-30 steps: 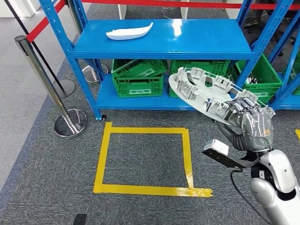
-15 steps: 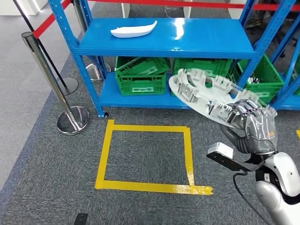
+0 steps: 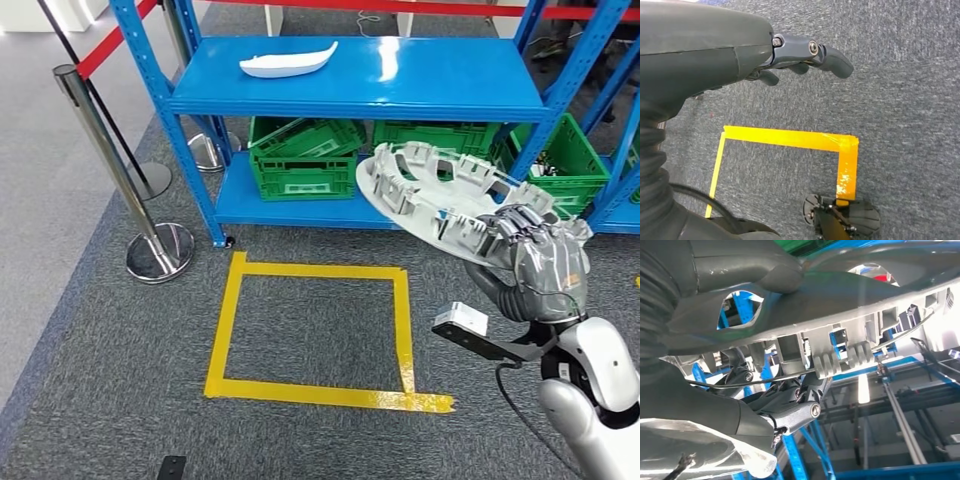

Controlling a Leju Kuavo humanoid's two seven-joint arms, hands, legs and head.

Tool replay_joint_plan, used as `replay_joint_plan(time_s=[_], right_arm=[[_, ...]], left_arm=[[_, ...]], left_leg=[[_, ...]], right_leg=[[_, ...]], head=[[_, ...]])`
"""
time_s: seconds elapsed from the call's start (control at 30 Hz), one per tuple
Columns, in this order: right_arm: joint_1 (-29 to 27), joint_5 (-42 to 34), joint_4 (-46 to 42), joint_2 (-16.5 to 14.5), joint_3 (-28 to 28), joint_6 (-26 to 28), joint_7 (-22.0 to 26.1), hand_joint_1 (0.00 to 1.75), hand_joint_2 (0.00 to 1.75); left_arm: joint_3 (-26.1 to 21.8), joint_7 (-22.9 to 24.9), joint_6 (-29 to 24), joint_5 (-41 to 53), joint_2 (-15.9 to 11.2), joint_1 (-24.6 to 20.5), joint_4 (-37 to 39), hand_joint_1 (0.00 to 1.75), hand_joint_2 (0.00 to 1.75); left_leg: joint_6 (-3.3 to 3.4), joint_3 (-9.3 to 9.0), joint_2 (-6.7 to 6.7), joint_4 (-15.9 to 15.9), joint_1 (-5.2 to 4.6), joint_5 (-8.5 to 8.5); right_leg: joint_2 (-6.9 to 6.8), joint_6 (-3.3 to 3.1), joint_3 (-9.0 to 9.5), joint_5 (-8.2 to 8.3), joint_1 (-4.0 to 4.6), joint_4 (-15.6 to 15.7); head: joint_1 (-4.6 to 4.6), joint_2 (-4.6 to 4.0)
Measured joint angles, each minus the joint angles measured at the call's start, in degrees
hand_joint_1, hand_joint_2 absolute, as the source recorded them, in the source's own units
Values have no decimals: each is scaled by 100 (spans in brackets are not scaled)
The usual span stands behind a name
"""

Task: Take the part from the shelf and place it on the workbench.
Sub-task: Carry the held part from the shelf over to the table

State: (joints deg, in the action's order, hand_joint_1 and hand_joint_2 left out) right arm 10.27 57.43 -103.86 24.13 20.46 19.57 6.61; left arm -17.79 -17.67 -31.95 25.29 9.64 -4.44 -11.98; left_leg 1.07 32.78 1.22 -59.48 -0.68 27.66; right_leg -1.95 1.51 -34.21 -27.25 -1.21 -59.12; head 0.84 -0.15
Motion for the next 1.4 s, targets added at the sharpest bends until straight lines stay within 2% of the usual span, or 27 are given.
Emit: replay_joint_plan(time_s=[0.07,0.13,0.17,0.23,0.27,0.3,0.33,0.4,0.47,0.53,0.6,0.63,0.7,0.77,0.8,0.83,0.87,0.93,1.0,1.1,1.17,1.23,1.27,1.3,1.33,1.37,1.4], right_arm=[[99,35,6,0,43,-65,7,175,175],[245,65,22,-2,107,-162,18,175,175],[324,79,36,-3,139,-205,22,175,175],[467,103,72,-10,202,-261,29,175,175],[523,112,91,-15,231,-276,31,175,175],[569,118,109,-21,261,-286,32,175,175],[616,124,124,-25,290,-298,32,175,175],[719,134,148,-28,351,-318,33,175,175],[815,142,165,-31,412,-332,32,175,175],[876,150,175,-35,463,-345,31,175,175],[953,162,181,-42,518,-384,25,175,175],[1013,172,186,-45,549,-420,14,175,175],[1157,200,204,-56,614,-527,-16,175,175],[1320,219,240,-63,691,-644,-38,175,175],[1404,223,262,-68,730,-697,-44,175,175],[1493,221,284,-76,769,-748,-49,175,175],[1582,215,306,-87,802,-793,-54,175,175],[1771,195,350,-107,868,-862,-61,175,175],[1937,184,393,-112,926,-892,-66,175,175],[2124,178,445,-122,1026,-907,-73,175,175],[2201,170,467,-127,1089,-912,-80,175,175],[2233,170,494,-128,1143,-914,-85,175,175],[2239,170,509,-128,1168,-915,-85,175,175],[2240,170,525,-128,1191,-917,-85,175,175],[2242,170,538,-128,1210,-920,-87,175,175],[2247,170,549,-128,1227,-923,-89,175,175],[2254,169,557,-127,1238,-926,-91,175,175]], left_arm=[[-2,12,0,8,-1,3,-1,0,175],[-5,22,4,25,4,3,-2,0,175],[-5,26,9,34,11,-8,-2,0,175],[-7,37,16,49,26,-29,-2,0,175],[-7,45,17,51,32,-32,-2,0,175],[-7,52,17,52,35,-33,-2,0,175],[-7,59,17,55,37,-34,-2,0,175],[-7,64,17,60,44,-42,-2,0,175],[-8,64,17,66,50,-62,-2,0,175],[-9,64,17,75,51,-70,-2,0,175],[-10,65,14,90,47,-61,-1,0,175],[-10,66,13,98,45,-63,-1,0,175],[-11,74,13,109,41,-79,-2,0,175],[-11,84,15,117,40,-88,-2,0,175],[-11,90,16,121,39,-86,-2,0,175],[-11,95,17,128,39,-85,-2,0,175],[-11,99,17,137,39,-86,-2,0,175],[-11,104,18,155,37,-101,-2,0,175],[-11,105,20,163,35,-120,-2,0,175],[-11,106,23,164,33,-119,-2,0,175],[-13,106,24,166,33,-127,-2,0,175],[-15,106,26,168,39,-144,-2,0,175],[-16,106,28,168,43,-148,-2,0,175],[-17,106,31,168,46,-148,-2,0,175],[-19,106,32,168,46,-148,-2,0,175],[-19,106,34,168,47,-149,-2,0,175],[-20,106,34,169,49,-151,-2,0,175]], left_leg=[[38,18,-31,65,-2,-18],[98,28,-66,124,20,-83],[128,34,-83,148,32,-114],[163,67,-122,149,26,-144],[170,78,-147,145,20,-153],[171,83,-176,141,14,-160],[169,85,-209,134,12,-165],[158,87,-282,106,12,-164],[116,142,-347,58,-2,-173],[48,221,-404,30,-4,-211],[-16,263,-425,10,4,-210],[-52,303,-391,-79,6,-141],[-129,516,-269,-587,27,169],[-187,830,-206,-1342,60,508],[-202,911,-198,-1564,73,566],[-208,888,-193,-1558,82,504],[-203,757,-181,-1321,87,344],[-163,354,-61,-525,71,-21],[-104,145,57,-28,33,-142],[-2,170,3,62,19,-154],[80,168,-62,105,41,-198],[123,177,-131,116,50,-221],[131,182,-170,113,44,-225],[134,183,-211,111,39,-227],[136,182,-254,108,35,-228],[135,180,-300,102,33,-227],[132,178,-346,95,34,-226]], right_leg=[[-38,65,-33,28,3,15],[4,114,-112,-83,-3,-100],[51,128,-215,-232,-5,-320],[134,150,-524,-606,-3,-1052],[152,158,-661,-720,-3,-1387],[163,163,-718,-732,-2,-1550],[170,162,-664,-633,-2,-1480],[222,144,-293,-270,-9,-783],[349,115,47,-92,-19,-154],[403,80,120,-104,-10,-6],[336,24,106,-78,-23,18],[294,-11,107,-64,-36,29],[206,-66,100,-45,-47,44],[123,-84,83,-40,-42,43],[85,-87,78,-38,-41,43],[46,-86,76,-35,-41,42],[10,-84,80,-34,-41,42],[-61,-62,85,-30,-29,40],[-122,-13,63,-18,-1,37],[-195,79,33,-17,3,45],[-71,126,-74,-181,-10,-162],[112,136,-397,-524,-10,-845],[154,135,-584,-665,-6,-1238],[171,133,-724,-725,-3,-1512],[177,128,-765,-670,0,-1567],[184,116,-692,-506,0,-1380],[202,103,-535,-289,0,-1026]], head=[[1,0],[9,0],[16,0],[23,0],[22,0],[21,0],[22,0],[23,0],[19,0],[12,0],[5,0],[-10,0],[-39,0],[-49,0],[-50,0],[-51,0],[-51,0],[-52,0],[-45,0],[-43,0],[-35,0],[-27,0],[-26,0],[-27,0],[-27,0],[-26,0],[-26,0]])
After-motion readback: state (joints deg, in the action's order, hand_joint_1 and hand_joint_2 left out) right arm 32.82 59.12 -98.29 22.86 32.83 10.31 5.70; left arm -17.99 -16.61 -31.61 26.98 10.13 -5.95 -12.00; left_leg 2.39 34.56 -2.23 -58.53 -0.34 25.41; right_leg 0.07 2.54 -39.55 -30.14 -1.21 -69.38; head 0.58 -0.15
